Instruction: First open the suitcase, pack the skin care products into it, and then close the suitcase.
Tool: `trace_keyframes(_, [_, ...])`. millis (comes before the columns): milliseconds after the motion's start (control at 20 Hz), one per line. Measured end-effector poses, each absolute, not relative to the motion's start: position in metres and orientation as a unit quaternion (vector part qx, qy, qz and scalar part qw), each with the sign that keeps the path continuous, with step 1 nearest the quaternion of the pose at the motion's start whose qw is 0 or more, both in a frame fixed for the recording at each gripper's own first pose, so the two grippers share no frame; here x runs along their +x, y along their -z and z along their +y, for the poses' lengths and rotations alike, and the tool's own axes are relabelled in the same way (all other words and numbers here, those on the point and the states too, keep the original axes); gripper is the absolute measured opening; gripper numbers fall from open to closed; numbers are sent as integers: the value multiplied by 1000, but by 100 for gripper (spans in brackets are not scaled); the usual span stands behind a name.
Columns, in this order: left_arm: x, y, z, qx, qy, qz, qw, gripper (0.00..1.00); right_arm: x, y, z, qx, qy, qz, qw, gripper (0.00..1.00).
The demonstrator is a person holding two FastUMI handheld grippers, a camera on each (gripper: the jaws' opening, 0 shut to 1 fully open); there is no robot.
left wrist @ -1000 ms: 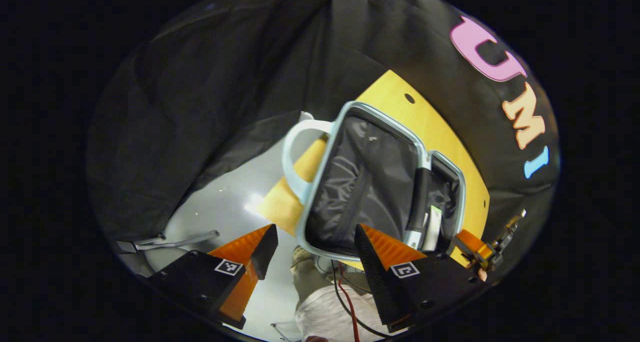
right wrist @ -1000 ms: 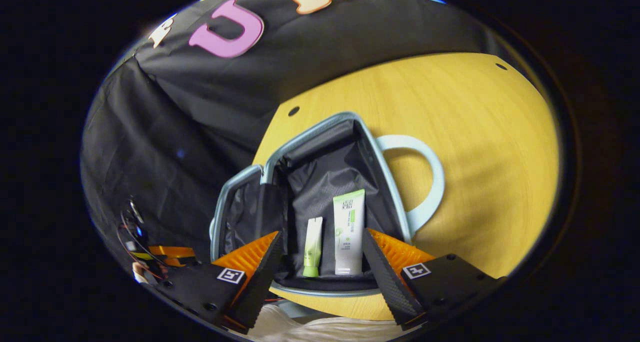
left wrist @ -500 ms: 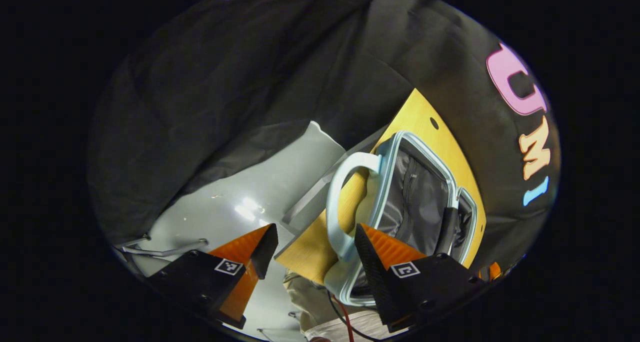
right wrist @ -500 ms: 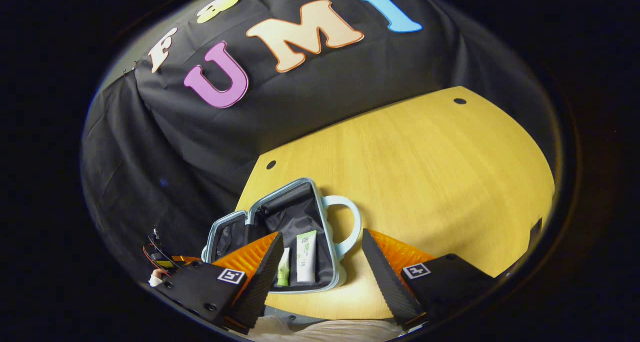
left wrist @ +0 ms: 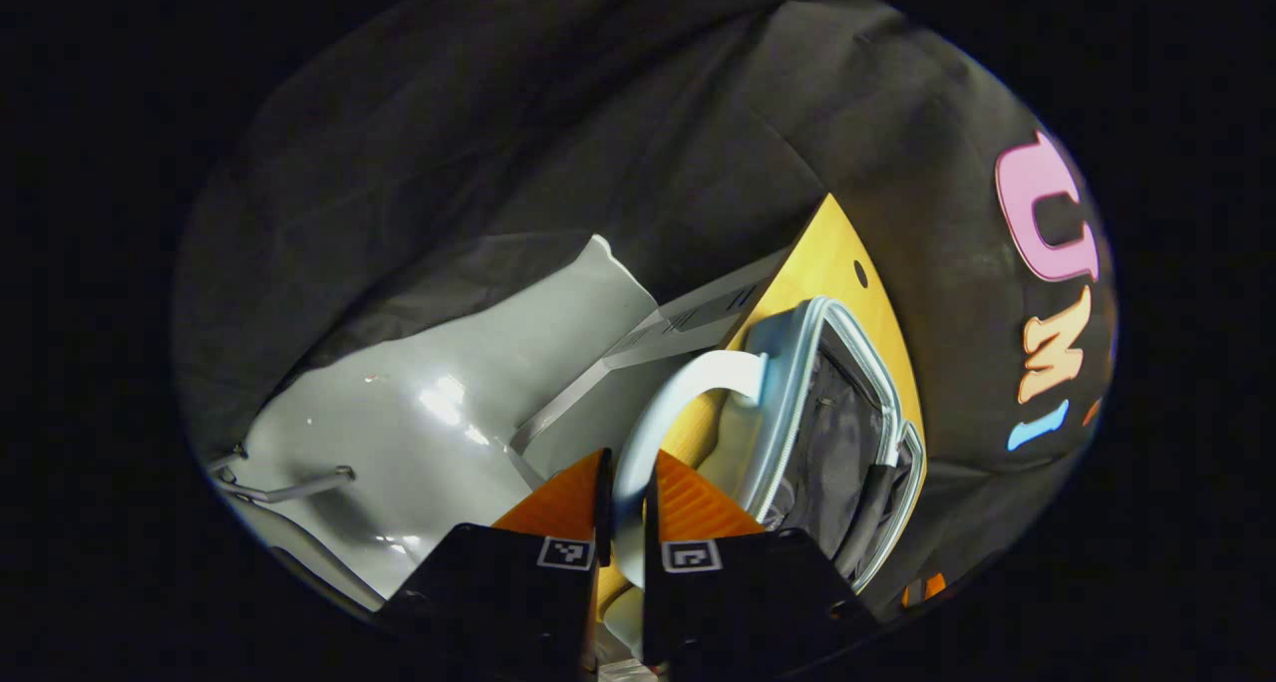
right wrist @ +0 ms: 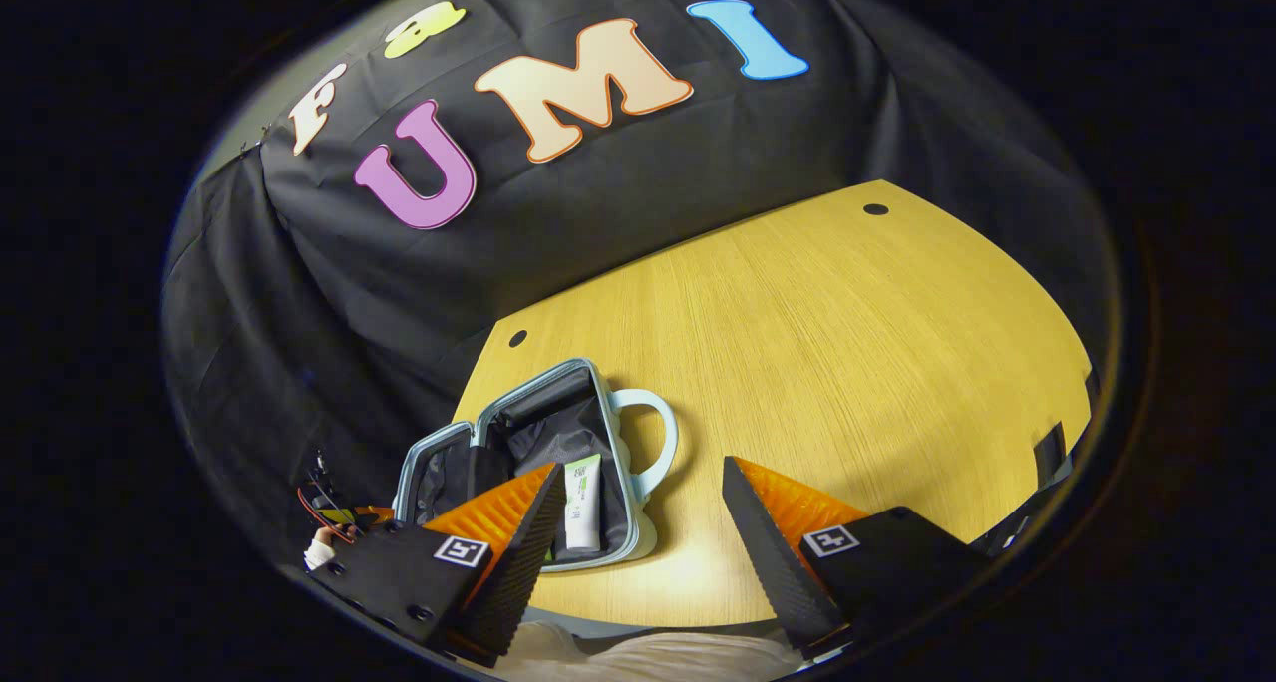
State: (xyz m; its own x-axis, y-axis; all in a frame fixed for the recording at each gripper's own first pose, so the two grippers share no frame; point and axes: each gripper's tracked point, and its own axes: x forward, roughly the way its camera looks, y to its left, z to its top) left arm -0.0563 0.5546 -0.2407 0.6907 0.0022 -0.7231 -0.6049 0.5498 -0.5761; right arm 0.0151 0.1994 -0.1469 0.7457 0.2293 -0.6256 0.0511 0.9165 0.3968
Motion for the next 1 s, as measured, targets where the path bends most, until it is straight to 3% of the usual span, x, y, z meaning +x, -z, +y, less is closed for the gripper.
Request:
trace_keyframes(450, [-58, 205, 548, -433, -202, 318, 819, 1, 20, 149, 204, 205, -70, 356, 909, 98])
trace_keyframes(1000, [-56, 38, 469, -323, -221, 244, 888, 1, 41, 152, 178, 219, -122, 339, 907, 98])
